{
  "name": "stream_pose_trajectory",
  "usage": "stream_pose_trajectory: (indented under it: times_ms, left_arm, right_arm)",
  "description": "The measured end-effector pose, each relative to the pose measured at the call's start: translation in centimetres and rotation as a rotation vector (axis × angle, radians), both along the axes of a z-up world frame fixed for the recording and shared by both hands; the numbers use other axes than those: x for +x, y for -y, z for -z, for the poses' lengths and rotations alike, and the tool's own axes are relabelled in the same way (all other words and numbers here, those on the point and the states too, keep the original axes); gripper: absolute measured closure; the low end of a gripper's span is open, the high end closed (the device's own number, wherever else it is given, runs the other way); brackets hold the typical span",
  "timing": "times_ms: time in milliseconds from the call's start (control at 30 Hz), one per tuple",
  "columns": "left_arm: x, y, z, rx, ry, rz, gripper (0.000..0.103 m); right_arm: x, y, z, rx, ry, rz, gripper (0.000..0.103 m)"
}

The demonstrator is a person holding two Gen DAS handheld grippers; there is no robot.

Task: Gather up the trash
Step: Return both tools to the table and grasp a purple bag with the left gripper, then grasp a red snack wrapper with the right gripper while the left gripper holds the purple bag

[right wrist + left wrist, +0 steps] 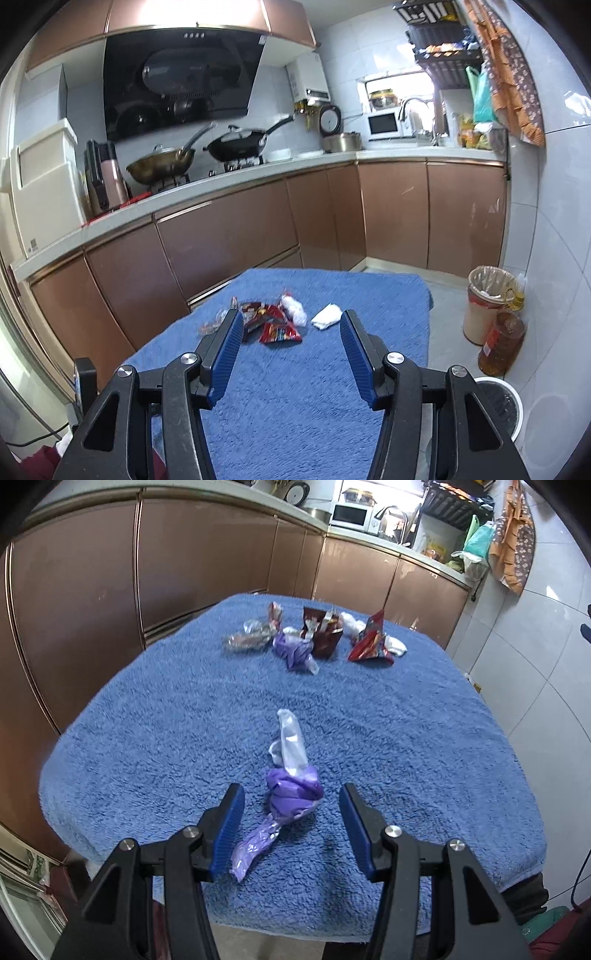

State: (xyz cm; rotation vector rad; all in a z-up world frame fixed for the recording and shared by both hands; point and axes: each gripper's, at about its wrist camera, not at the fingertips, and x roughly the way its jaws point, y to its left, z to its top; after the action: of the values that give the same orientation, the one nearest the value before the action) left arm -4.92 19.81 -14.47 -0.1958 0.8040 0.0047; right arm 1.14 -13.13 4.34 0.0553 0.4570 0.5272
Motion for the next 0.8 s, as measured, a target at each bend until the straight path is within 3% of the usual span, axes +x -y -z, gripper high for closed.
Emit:
stream_pose_trajectory:
  times_ms: [300,433,800]
  left_arm:
    - [2.5,-0.3,1.5,-0.026,-0.007,0.008,0.054]
    - [3.3,-0.7,1.9,-0.058,-0.014,0.017,0.069]
    - [5.5,-2.8,1.3,-0.162,0.018,-0.005,0.072]
  right_arm:
    - [3.4,-2.6,3.7,-0.052,-0.116,-0.041,0.051]
    - [5.3,-3.8,5.4,-0.075,-0.164,-0.055,0.051]
    - [11.8,-8.5,9.6,-0.140,-0.277,-0.122,0.051]
